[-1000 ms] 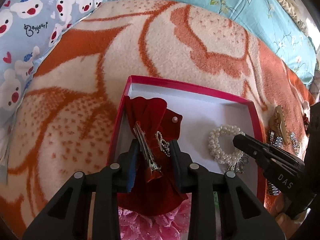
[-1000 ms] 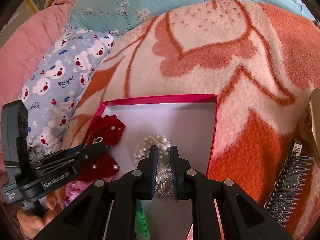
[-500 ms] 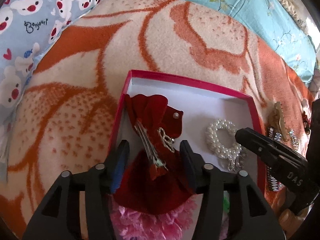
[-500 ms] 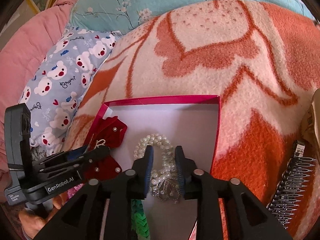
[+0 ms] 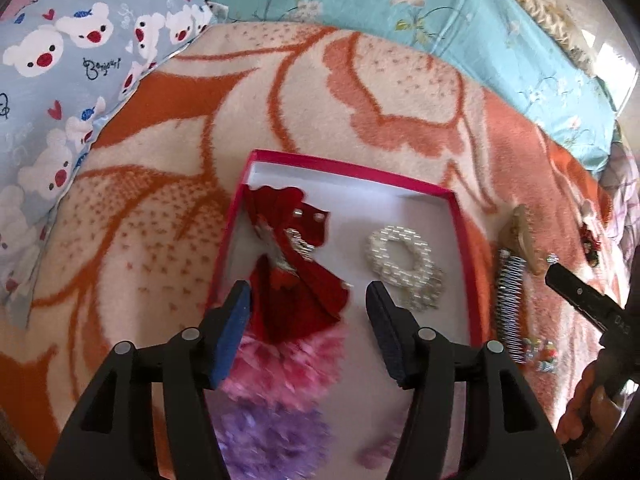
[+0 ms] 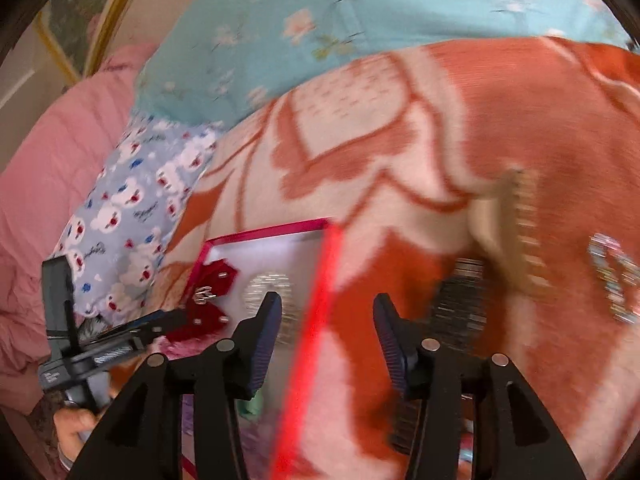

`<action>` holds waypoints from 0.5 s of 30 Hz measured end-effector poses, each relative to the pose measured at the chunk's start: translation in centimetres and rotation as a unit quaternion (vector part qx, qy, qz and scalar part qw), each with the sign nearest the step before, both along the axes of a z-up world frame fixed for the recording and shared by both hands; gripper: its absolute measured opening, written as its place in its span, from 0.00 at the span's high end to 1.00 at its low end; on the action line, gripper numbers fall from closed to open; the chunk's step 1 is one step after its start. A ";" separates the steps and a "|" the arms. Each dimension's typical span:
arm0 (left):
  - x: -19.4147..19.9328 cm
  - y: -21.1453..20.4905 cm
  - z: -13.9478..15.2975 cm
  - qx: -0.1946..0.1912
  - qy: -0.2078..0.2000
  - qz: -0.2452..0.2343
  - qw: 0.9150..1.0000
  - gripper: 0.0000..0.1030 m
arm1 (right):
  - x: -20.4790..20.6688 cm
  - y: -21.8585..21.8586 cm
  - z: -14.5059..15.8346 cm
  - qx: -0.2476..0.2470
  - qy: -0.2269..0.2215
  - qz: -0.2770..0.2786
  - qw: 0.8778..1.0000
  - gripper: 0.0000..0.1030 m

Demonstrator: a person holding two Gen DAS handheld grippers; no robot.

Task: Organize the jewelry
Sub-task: 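Open both tools to release the red bow and pearl tie, then lift away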

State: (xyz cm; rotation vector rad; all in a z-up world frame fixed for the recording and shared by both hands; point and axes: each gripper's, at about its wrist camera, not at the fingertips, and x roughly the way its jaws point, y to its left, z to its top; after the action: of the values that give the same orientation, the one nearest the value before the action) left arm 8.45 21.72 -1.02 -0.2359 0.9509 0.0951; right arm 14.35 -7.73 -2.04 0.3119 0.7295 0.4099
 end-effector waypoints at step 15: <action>-0.8 -9.0 1.3 -0.026 -0.004 -0.088 0.996 0.36 | -3.8 -13.1 -1.9 0.014 0.026 -0.125 0.992 0.49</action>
State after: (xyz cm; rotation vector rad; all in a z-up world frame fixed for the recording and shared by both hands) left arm 7.65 12.76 0.26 -0.1984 0.9640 -0.0923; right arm 10.54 -20.79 -3.94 0.4362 0.7263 0.1751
